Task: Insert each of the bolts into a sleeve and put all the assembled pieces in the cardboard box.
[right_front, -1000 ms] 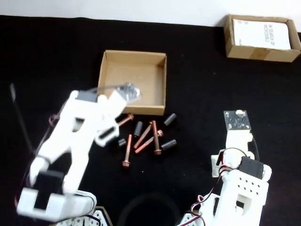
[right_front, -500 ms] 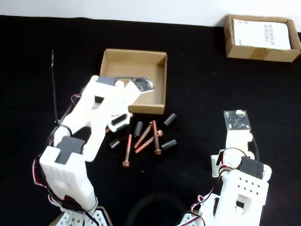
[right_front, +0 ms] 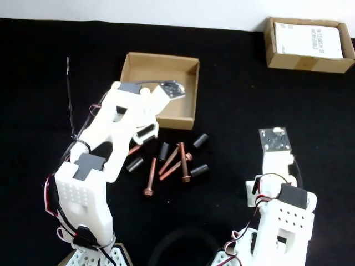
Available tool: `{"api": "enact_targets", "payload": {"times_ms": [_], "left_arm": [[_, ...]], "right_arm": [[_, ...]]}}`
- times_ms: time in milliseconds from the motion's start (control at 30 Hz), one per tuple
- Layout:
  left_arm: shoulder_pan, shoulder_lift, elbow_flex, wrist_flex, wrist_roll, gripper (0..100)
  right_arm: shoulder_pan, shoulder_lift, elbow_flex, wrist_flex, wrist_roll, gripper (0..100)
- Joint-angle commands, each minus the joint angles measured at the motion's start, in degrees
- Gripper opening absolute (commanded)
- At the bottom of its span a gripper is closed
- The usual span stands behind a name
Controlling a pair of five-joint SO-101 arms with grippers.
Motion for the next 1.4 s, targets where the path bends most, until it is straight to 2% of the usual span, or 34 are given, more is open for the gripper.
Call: {"api": "enact_targets", "payload": {"times_ms": [0,100,400,433,633,767,833,967,1133,1233,1367], "left_arm": [[-0.2,2.6,-2.1,-5.0,0.4,26],[-0.3,5.8,-3.8,-6.3,0.4,20],[1.7,10.3,-8.7,1.8,0.4,1],[1.7,10.3,-8.7,3.3,0.4,1],[1.8,10.2,-9.0,15.7,0.4,1],[2.0,8.5,-13.8,28.2,0.4,1],[2.9,5.7,-16.6,33.7,0.4,1],[3.5,-4.9,-16.2,33.4,0.4,1],[6.6,-22.8,-15.8,33.0,0.7,1],[8.2,-33.6,-15.5,30.4,7.3,1],[11.2,-45.8,-15.5,28.8,19.2,1]], "right_arm": [[-1.4,-0.8,-0.5,-0.7,0.3,0.6],[-1.3,-0.8,-0.3,-2.1,0.3,0.6],[-1.2,-0.8,-0.3,-2.3,0.3,0.6],[-1.2,-0.8,-0.3,-2.3,0.3,0.6],[-1.2,-0.8,-0.8,-2.3,0.1,0.6],[-1.4,-1.1,-0.9,-2.1,0.0,0.6],[-1.8,-1.1,-0.9,-2.2,0.0,0.6],[-7.4,-1.1,-2.2,-2.3,-0.3,0.6],[-16.0,-1.1,-10.8,-2.4,-7.1,0.6],[-19.4,-1.2,-15.1,-1.9,-12.9,0.6],[-20.0,-1.2,-19.9,0.1,-20.0,0.6]]}}
